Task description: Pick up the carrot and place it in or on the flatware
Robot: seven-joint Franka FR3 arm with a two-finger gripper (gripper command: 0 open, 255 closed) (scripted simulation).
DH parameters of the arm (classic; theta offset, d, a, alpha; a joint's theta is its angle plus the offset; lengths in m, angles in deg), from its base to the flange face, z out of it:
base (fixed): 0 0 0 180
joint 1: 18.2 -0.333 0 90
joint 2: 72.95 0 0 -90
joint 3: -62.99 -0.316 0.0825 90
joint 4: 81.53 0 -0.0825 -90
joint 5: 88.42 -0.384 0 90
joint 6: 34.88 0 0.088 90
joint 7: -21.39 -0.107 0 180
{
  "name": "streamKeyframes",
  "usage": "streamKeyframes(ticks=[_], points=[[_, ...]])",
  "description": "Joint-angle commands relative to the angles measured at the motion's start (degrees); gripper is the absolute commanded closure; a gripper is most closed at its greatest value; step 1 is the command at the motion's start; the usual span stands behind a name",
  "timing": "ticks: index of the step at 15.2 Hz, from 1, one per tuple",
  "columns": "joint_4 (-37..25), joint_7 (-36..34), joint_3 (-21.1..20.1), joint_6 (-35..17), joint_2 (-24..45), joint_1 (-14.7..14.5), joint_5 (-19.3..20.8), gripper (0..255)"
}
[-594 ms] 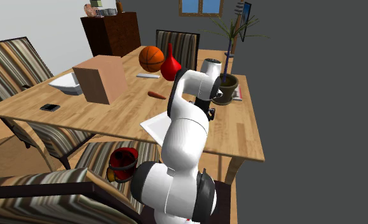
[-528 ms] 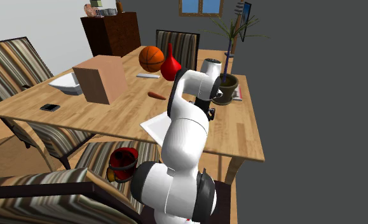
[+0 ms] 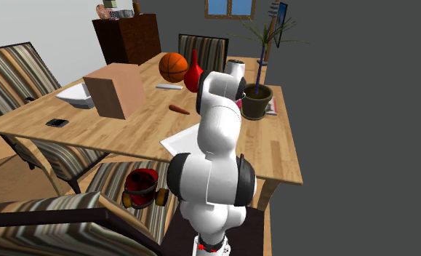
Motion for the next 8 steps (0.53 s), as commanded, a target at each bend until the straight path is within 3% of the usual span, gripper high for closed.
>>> streamKeyframes(ticks=[1,8], points=[[-3.74,3.25,-0.2,-0.51,4.29,-1.62,-0.06,0],[-16.49,13.28,-2.16,-1.31,17.96,-6.36,-0.27,0]])
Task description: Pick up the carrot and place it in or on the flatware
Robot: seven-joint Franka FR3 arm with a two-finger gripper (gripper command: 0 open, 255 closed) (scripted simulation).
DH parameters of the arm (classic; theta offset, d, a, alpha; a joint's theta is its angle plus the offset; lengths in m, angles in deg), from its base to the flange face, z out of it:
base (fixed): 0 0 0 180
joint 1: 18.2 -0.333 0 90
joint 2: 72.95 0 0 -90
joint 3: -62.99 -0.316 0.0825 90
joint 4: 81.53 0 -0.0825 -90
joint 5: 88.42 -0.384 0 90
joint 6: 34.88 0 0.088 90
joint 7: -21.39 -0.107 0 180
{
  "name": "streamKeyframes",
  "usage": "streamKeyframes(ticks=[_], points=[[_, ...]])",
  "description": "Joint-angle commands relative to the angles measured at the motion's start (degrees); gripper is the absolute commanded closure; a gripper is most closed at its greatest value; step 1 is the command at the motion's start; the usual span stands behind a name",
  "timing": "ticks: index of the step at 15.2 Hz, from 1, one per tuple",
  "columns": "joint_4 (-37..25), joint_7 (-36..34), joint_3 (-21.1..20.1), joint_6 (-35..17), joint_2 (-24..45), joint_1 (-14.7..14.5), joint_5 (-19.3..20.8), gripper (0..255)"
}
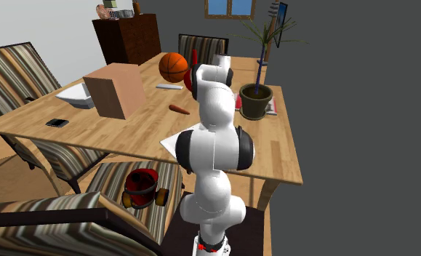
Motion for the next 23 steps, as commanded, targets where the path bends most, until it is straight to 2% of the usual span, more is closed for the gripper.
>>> streamKeyframes(ticks=[1,10,19,23], points=[[-4.88,2.84,-0.72,0.51,4.35,-1.27,0.02,0],[-23.21,13.59,-5.48,3.09,19.99,-6.46,1.58,0],[-42.53,22.62,-10.96,8.15,34.28,-12.84,5.82,0],[-37.39,22.72,-10.93,4.34,32.94,-12.66,5.6,0]])
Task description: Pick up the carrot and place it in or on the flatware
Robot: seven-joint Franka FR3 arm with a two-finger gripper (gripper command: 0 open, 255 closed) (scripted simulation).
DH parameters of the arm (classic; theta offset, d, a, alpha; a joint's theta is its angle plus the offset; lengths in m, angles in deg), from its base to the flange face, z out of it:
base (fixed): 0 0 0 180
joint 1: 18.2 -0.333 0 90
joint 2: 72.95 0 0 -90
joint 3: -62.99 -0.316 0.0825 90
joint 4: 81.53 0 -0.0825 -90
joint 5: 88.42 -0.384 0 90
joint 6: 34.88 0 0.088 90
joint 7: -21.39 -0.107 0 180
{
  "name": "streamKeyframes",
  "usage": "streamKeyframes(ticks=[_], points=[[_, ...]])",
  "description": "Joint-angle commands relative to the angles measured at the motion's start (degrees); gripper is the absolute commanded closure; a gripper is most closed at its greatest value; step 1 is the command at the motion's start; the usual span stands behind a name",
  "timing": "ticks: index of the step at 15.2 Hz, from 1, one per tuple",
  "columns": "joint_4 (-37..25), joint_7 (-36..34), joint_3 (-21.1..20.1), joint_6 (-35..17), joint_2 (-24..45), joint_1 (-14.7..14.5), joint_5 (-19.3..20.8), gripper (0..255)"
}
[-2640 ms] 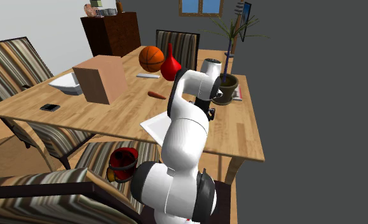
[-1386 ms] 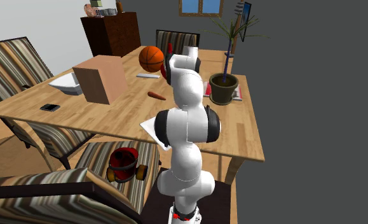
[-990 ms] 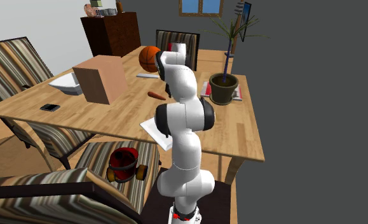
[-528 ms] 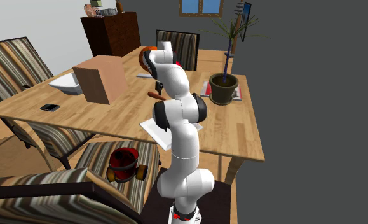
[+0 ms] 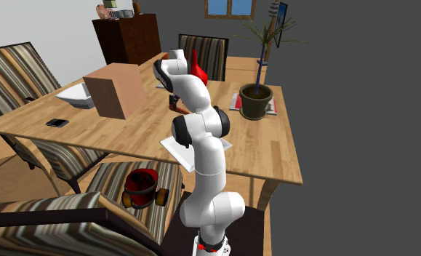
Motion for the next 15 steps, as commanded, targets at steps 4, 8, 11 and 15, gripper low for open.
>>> streamKeyframes(ticks=[4,8,11,15], points=[[5.08,0.11,-0.04,-4.06,-1.06,0.08,-0.14,0],[5.08,0.11,-0.04,-4.06,-1.06,0.08,-0.14,0],[5.08,0.11,-0.04,-4.05,-1.06,0.08,-0.14,0],[5.08,0.11,-0.04,-4.05,-1.06,0.08,-0.14,255]])
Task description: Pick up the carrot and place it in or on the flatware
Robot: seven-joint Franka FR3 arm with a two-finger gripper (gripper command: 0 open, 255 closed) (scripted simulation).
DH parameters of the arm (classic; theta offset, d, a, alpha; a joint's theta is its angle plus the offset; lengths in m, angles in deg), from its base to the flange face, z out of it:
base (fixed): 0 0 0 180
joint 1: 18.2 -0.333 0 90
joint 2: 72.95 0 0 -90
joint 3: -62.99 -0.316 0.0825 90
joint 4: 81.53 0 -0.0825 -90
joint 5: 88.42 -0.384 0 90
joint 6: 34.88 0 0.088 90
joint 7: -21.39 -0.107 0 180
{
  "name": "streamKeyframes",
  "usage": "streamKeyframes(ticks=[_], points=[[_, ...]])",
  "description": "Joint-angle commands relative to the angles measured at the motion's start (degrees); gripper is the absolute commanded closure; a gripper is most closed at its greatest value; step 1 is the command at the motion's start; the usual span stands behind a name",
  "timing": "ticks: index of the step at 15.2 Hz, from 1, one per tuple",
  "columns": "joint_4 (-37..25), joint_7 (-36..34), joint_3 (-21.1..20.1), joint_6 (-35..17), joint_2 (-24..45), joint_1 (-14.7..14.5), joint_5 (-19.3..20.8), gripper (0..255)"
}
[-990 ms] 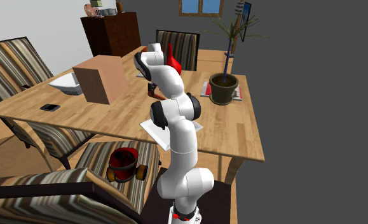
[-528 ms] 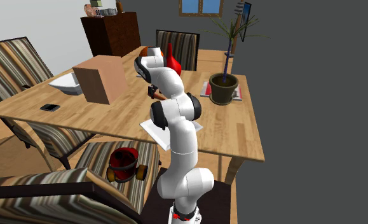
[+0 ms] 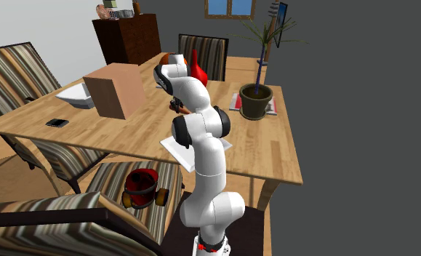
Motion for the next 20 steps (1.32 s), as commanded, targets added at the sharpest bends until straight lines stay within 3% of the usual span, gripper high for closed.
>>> streamKeyframes(ticks=[1,6,20], points=[[0.0,0.0,0.0,0.0,0.0,0.0,0.0,255],[0.0,0.0,0.0,-0.01,0.0,0.0,0.0,255],[-20.36,-0.7,-0.12,14.25,6.13,-1.15,1.0,255]])
